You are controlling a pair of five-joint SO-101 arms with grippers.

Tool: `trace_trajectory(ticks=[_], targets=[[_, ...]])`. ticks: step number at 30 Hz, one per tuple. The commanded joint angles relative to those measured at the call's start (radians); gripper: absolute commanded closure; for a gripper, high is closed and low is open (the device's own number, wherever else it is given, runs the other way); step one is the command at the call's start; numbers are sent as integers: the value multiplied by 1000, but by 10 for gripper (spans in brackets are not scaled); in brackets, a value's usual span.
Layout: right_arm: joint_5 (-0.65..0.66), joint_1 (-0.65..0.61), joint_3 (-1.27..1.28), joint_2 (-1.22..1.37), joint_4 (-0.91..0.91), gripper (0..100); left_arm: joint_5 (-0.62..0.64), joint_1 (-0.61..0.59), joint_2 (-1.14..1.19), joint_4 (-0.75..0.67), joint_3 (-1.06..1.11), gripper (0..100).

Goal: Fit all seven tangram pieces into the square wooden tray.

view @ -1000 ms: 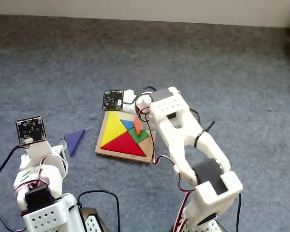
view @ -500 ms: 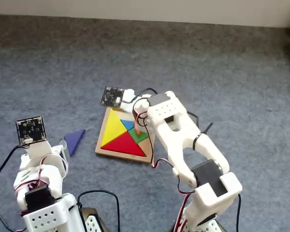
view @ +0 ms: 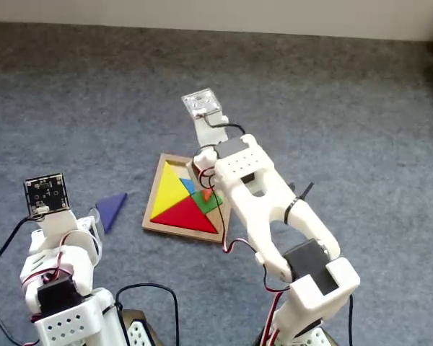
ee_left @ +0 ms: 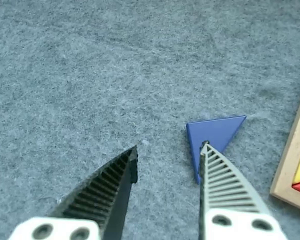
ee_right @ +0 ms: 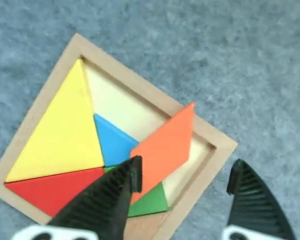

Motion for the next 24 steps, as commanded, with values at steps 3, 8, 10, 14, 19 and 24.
trace_trajectory(ticks=[3,8,10,14,19,24], targets=[[-80,-42,-61,-51,-16,721,-8,-7,-8,-18,-7,789],[-135,-39,-139,93,-15,721,-8,-7,-8,-18,-7,789],[-161,-28,-197,156,16,721,-8,-7,-8,-18,-7,789],[-173,-27,-341,246,157,721,-8,-7,-8,-18,-7,789],[-172,-25,-473,335,285,779,-8,-7,-8,-18,-7,789],[-166,-21,-521,371,335,855,-8,-7,-8,-18,-7,789]])
